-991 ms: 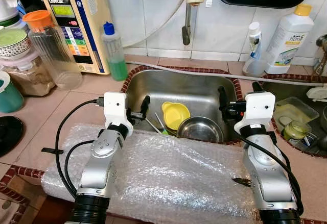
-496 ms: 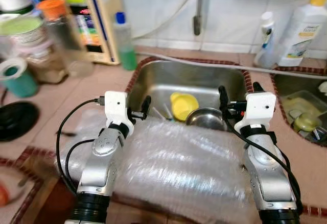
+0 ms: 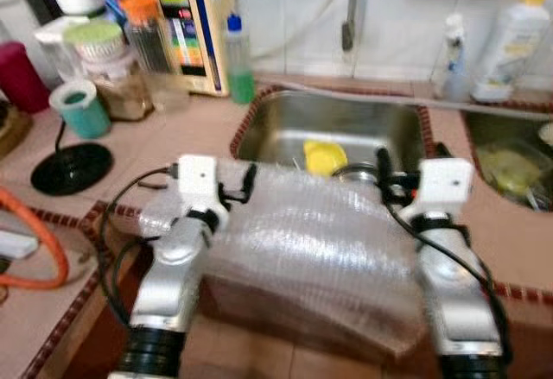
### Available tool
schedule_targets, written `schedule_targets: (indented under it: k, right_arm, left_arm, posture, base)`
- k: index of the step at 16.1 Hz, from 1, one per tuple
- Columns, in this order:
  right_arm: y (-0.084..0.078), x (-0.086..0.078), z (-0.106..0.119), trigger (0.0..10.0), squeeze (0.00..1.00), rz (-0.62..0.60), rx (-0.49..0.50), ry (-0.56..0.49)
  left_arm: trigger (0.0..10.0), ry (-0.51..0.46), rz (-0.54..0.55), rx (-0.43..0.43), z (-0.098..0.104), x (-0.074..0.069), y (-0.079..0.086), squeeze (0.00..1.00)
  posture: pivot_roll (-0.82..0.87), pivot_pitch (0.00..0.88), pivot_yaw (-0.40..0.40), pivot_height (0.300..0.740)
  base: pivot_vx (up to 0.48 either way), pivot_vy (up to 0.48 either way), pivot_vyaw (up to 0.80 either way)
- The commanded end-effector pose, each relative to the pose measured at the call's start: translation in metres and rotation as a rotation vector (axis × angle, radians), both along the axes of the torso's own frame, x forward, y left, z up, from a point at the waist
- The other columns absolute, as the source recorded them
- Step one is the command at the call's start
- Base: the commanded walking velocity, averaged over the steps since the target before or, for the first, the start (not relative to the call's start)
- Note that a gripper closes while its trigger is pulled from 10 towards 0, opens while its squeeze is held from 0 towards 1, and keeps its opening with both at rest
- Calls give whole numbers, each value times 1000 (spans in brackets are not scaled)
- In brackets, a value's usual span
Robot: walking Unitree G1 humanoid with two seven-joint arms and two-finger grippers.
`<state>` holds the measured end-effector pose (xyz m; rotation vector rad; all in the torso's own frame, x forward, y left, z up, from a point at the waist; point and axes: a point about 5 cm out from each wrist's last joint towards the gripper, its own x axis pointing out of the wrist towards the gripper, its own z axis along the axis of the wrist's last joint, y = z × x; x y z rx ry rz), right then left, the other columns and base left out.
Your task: Kitchen organization
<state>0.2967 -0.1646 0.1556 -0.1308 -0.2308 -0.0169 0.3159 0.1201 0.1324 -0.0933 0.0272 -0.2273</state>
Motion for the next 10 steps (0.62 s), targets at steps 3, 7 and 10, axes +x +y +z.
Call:
schedule_targets:
  k: [3, 7, 10]
  right_arm:
    - [-2, 0, 4, 10000, 1000, -4, -3, -13]
    - [-2, 0, 3, 10000, 1000, -7, -2, -12]
    - [-1, 0, 2, 10000, 1000, -6, -2, -10]
  left_arm:
    - [10000, 0, 0, 7, 1, 1, 0, 0]
    - [10000, 0, -4, 10, 1, 1, 0, 0]
    - [10000, 4, -2, 7, 1, 1, 0, 0]
  posture:
    - [21, 0, 102, 740]
    - [21, 0, 103, 740]
    - [22, 0, 103, 740]
  base:
    - [0, 0, 0]
    - [0, 0, 0]
    - [0, 0, 0]
